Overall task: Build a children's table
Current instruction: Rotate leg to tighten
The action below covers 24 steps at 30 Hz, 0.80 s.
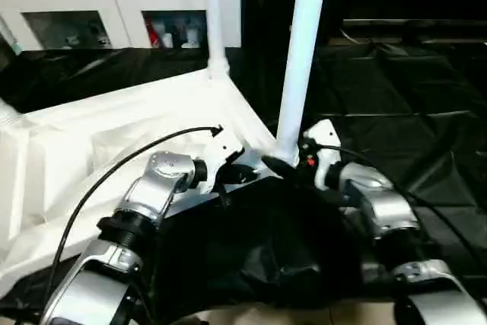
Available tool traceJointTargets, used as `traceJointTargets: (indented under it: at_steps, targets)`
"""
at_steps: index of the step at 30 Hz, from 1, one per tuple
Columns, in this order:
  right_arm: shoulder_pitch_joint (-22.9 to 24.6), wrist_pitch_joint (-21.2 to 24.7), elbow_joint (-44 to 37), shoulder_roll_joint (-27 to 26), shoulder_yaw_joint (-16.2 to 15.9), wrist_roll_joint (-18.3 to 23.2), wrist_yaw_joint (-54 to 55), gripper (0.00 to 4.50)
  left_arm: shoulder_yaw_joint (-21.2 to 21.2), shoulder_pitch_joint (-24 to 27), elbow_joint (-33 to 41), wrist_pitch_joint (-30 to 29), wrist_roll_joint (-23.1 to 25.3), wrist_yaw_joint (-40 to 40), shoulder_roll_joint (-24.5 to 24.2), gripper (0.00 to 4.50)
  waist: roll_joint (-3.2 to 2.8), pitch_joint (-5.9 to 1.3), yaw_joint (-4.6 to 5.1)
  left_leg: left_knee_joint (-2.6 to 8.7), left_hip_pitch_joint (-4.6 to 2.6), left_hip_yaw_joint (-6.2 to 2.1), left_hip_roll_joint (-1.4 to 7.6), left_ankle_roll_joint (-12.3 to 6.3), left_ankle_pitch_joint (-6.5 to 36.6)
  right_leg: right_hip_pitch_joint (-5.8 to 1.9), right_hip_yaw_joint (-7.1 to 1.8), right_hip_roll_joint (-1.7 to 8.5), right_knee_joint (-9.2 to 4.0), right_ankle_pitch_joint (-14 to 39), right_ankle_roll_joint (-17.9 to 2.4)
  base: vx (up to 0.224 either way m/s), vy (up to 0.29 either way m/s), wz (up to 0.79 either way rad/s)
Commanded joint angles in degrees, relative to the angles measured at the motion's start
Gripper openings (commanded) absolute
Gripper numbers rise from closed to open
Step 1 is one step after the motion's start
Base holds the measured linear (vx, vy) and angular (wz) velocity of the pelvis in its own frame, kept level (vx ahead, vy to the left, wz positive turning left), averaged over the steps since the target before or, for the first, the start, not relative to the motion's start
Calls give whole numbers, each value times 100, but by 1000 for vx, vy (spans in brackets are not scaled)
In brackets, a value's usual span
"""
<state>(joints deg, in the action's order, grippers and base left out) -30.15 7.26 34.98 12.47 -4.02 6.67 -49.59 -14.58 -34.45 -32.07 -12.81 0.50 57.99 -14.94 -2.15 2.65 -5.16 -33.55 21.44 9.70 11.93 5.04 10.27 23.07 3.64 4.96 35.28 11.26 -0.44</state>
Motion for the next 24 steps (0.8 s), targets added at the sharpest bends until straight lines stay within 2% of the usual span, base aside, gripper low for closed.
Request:
traceJointTargets:
  at_steps: [1, 2, 4, 5, 7, 8, 10, 13, 14, 20, 21, 23, 24]
  targets:
    - [108, 89, -310, -44, -445, 152, -678, 403, -80, -51, 348, 293, -259, 253, 62, 0, 35, -387, -16, 339, -46, 27, 94, -474, 830, -342, -199, 273, -355, 222, -1465, 0, 0, 0]
    - [217, 184, -543, 173, -558, 233, -1097, 403, -142, 37, 437, 321, -276, 524, -105, 0, 31, -392, -30, 338, -56, 26, 97, -468, 845, -346, -198, 275, -361, 255, -1456, 0, 0, 0]
    - [229, 199, -570, 198, -572, 243, -1143, 403, -148, 48, 452, 319, -276, 554, -124, 0, 24, -390, -40, 336, -39, 23, 106, -504, 784, -341, -197, 269, -341, 163, -1463, 0, 0, 0]
    - [321, 338, -773, 398, -682, 322, -1505, 386, -204, 146, 581, 286, -303, 826, -280, 0, 5, -392, -49, 335, -58, 24, 113, -494, 829, -326, -193, 271, -347, 200, -1482, 0, 0, 0]
    - [369, 421, -887, 501, -739, 347, -1697, 376, -240, 214, 680, 285, -329, 1012, -381, 0, 15, -386, -64, 345, -46, 22, 116, -489, 872, -339, -192, 270, -343, 245, -1478, 0, 0, 0]
    - [369, 421, -887, 501, -739, 347, -1697, 376, -240, 214, 680, 285, -329, 1012, -381, 0, 11, -383, -64, 345, -53, 26, 117, -479, 883, -318, -194, 267, -347, 278, -1476, 0, 0, 0]
    - [419, 531, -1005, 604, -795, 359, -1906, 347, -266, 299, 804, 228, -375, 1227, -487, 0, 17, -379, -78, 354, -69, 27, 120, -421, 981, -315, -196, 270, -361, 415, -1473, 0, 0, 0]
    - [440, 556, -1046, 635, -818, 327, -1972, 335, -283, 361, 887, 198, -411, 1356, -545, 0, 32, -371, -89, 364, -65, 28, 119, -369, 1002, -306, -202, 280, -372, 549, -1432, 0, 0, 0]
    - [456, 581, -1082, 645, -831, 315, -1998, 315, -295, 399, 929, 188, -431, 1423, -574, 0, 28, -379, -98, 361, -63, 24, 118, -352, 977, -312, -203, 282, -361, 539, -1421, 0, 0, 0]
    - [529, 724, -1249, 667, -890, 388, -2039, 281, -283, 454, 969, 234, -414, 1352, -574, 0, 51, -384, -103, 349, -57, 31, 110, -380, 844, -309, -204, 271, -349, 408, -1401, 0, 0, 0]
    - [552, 723, -1238, 588, -867, 381, -1914, 281, -224, 417, 901, 250, -379, 1161, -495, 0, 69, -388, -108, 348, -60, 31, 112, -387, 824, -313, -204, 274, -346, 392, -1397, 0, 0, 0]
    - [557, 709, -1179, 476, -825, 349, -1700, 279, -162, 363, 815, 264, -334, 939, -404, 0, 55, -381, -112, 350, -62, 32, 112, -376, 828, -298, -210, 282, -355, 445, -1382, 0, 0, 0]
    - [538, 656, -1032, 281, -741, 263, -1305, 278, -73, 276, 689, 235, -270, 616, -265, 0, 68, -373, -94, 358, -51, 30, 102, -338, 844, -300, -209, 280, -365, 531, -1350, 0, 0, 0]
